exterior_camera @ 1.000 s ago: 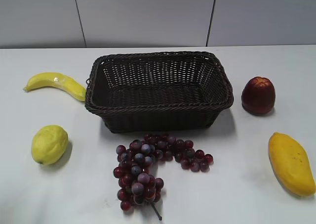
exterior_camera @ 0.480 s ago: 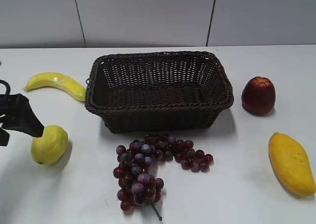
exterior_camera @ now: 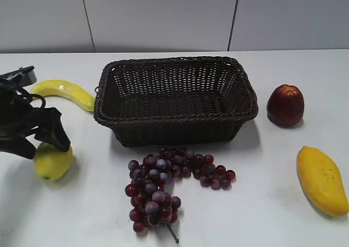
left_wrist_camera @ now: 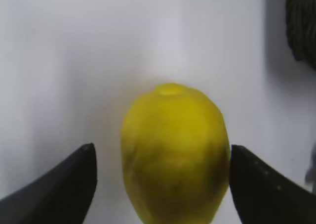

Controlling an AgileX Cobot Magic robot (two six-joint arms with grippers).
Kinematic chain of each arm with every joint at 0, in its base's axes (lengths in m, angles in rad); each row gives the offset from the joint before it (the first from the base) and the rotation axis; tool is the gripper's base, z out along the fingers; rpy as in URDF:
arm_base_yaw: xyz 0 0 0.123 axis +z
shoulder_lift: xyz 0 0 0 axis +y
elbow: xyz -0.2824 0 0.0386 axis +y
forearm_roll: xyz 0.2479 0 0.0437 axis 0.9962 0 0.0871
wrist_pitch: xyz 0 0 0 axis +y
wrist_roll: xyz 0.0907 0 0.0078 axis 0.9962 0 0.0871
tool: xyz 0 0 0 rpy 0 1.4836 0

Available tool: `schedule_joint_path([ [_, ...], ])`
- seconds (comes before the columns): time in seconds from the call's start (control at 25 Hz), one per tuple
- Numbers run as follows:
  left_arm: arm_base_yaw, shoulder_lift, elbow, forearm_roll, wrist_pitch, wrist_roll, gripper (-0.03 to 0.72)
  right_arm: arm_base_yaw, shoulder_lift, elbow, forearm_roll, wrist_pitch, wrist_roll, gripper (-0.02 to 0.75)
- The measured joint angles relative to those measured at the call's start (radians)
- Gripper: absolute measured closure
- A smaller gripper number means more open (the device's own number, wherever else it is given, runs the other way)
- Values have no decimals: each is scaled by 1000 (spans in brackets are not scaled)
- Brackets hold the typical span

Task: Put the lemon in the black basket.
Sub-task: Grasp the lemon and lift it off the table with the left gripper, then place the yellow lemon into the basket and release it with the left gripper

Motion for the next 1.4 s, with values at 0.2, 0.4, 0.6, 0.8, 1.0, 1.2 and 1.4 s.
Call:
schedule_joint_path([
  [0.2, -2, 56, -27, -1, 22, 12, 52, 0, 0, 0, 0, 0, 0, 185],
  [0.4, -2, 70, -29, -1, 59, 16, 95, 0, 0, 0, 0, 0, 0, 185],
  [0.6, -2, 71, -47, 0, 111, 18, 129, 0, 0, 0, 0, 0, 1, 185],
  [0.8, -2, 71, -168, 1, 261, 18, 129, 0, 0, 0, 0, 0, 0, 185],
  [1.0, -2, 36, -333, 2, 392, 0, 129, 0, 0, 0, 0, 0, 0, 185],
  [1.2, -6, -9, -521, -105, 386, -8, 129, 0, 0, 0, 0, 0, 0, 185],
  [1.4, -89, -8, -596, -182, 240, -8, 129, 0, 0, 0, 0, 0, 0, 185],
])
